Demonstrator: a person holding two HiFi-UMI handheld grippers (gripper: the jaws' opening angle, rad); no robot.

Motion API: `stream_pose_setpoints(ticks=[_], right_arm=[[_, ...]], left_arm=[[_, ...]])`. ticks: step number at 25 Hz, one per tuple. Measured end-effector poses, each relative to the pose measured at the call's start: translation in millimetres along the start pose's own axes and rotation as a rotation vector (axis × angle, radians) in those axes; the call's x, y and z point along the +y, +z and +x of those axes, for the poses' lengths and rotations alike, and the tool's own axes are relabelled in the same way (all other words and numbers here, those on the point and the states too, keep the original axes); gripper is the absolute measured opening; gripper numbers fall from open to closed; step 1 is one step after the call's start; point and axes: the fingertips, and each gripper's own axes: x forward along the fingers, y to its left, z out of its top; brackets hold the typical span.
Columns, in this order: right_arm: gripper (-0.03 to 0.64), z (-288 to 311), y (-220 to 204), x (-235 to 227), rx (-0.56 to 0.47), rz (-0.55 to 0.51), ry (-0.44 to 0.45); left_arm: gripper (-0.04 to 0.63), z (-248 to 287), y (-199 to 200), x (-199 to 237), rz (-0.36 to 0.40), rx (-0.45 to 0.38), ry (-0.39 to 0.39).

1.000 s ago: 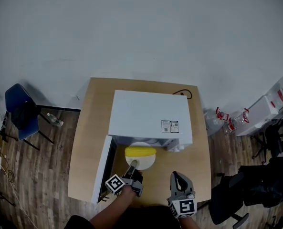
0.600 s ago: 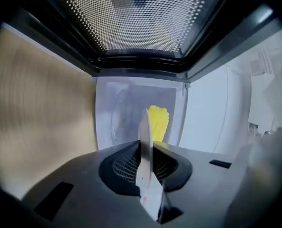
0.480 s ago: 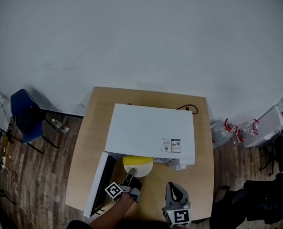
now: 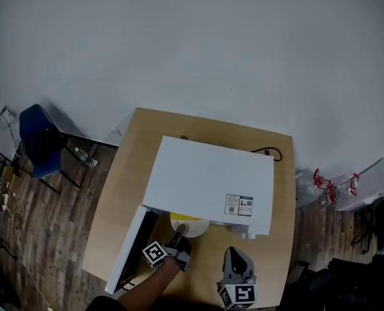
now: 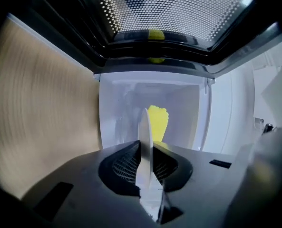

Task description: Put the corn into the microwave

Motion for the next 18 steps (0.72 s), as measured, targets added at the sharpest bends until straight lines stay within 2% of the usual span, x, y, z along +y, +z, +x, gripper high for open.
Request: stream_pose_setpoints(ticks=[4, 9, 18], right_arm=[[0.060, 4, -3, 10, 0.016, 0.011, 0.018], [0.060, 6, -16, 19, 0.025, 0.019, 0.021], [0.060, 10, -25, 12, 0.051, -0.002, 0.010]], left_arm=[[0.037, 6, 8, 17, 0.016, -0.033, 0.053], [0.037, 17, 4, 15, 0.001, -0.040, 0.037], [0.035, 17, 13, 40, 0.059, -0.036, 0.108]])
